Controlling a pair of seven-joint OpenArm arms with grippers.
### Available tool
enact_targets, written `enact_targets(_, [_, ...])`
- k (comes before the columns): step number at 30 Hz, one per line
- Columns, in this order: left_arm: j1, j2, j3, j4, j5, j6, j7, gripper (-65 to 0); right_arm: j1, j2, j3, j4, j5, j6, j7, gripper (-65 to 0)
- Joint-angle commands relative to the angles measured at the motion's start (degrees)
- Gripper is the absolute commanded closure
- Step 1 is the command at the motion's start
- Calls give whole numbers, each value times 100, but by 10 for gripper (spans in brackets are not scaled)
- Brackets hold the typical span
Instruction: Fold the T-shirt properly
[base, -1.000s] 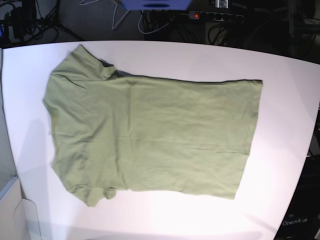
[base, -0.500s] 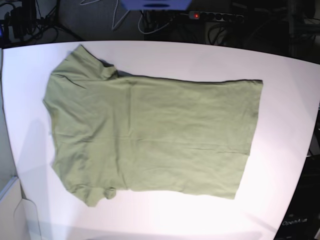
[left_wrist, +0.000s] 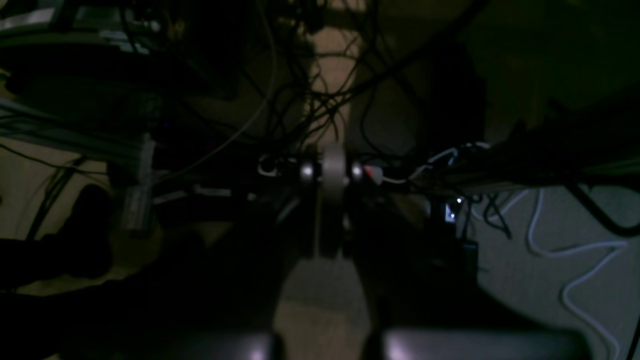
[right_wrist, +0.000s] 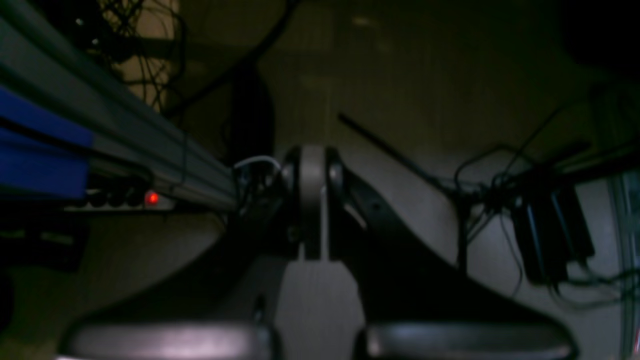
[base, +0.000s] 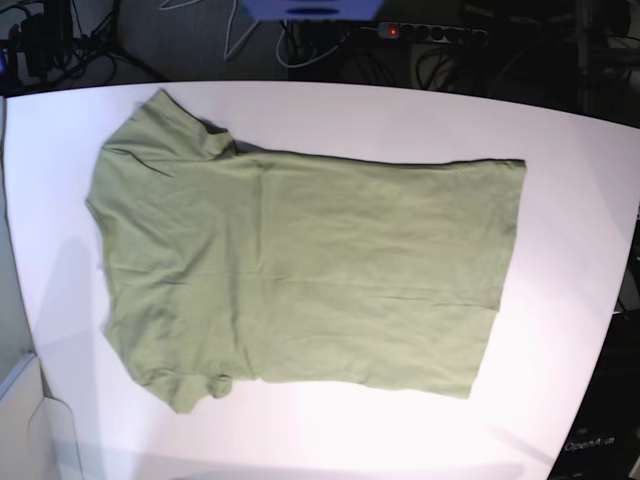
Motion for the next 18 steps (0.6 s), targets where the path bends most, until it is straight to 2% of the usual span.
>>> enact_targets(1, [122,-39,-7,-18,3,-10,-141,-9,-246,20,-4,181,14,-63,193,0])
enact_targets(4, [149,-39,2,131,12,-63,-150,-7,-580,73,-4,823,5,-63,175,0])
enact_targets(7, [333,5,-33,623,-41,-450,-150,-7,-940,99,14,1465,5,-63,175,0])
enact_targets(10, [606,155,-33,1309,-243,-529,-141,-10,-1266,108,32,2089,5,-63,157,0])
enact_targets(16, [1617,243,19,3481,-656,-538,-62,-11,-1731,117,49,3214,5,-63,34,0])
enact_targets(18, [1995,322,-16,4439,-665,-520,307,-11,-1846,169,58,3645,5,-63,-238,0])
